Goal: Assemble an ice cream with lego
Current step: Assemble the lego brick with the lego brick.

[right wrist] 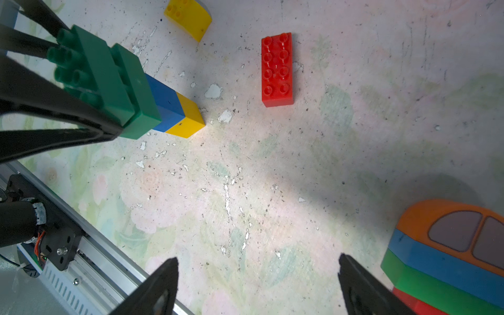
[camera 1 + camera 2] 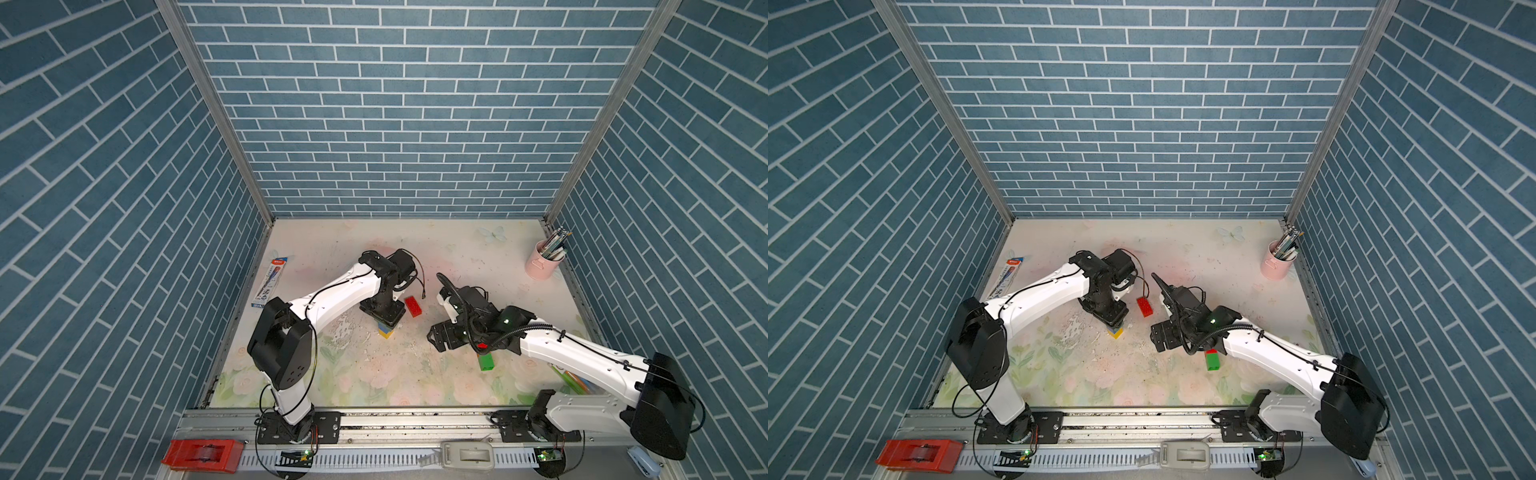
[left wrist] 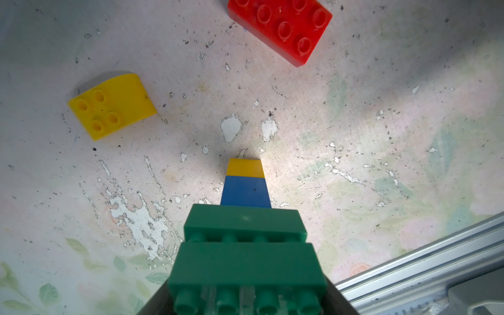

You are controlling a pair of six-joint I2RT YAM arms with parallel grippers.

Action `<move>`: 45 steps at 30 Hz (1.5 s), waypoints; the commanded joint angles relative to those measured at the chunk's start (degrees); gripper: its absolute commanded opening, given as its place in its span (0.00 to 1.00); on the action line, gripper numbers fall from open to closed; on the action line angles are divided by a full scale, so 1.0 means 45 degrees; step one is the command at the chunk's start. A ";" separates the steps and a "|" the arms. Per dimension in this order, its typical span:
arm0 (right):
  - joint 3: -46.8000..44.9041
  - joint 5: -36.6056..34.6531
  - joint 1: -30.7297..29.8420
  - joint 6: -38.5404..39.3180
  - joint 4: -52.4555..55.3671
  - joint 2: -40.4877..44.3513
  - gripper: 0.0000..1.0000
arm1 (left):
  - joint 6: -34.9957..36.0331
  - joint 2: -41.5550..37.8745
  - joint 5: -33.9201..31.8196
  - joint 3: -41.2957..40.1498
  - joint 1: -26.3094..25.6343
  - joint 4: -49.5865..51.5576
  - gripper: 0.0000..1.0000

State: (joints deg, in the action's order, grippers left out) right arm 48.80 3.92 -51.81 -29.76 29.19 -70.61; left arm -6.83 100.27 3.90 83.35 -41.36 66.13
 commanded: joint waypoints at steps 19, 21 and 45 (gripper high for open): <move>0.0035 0.0163 0.0166 -0.0184 0.0325 0.0085 0.93 | 0.1087 0.1000 -0.0037 0.0121 -0.0180 0.0835 0.57; 0.0035 0.0163 0.0166 -0.0203 0.0339 0.0085 0.92 | 0.1108 0.0995 -0.0078 0.0088 -0.0163 0.0789 0.58; 0.0016 0.0166 0.0168 -0.0262 0.0427 0.0164 0.92 | 0.1674 0.0538 -0.0512 0.0773 -0.0164 0.1002 0.73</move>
State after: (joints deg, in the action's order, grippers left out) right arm 48.80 4.36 -51.35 -29.76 29.63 -70.61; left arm -0.16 102.87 2.44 85.54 -41.89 68.55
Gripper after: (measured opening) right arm 0.925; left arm 0.726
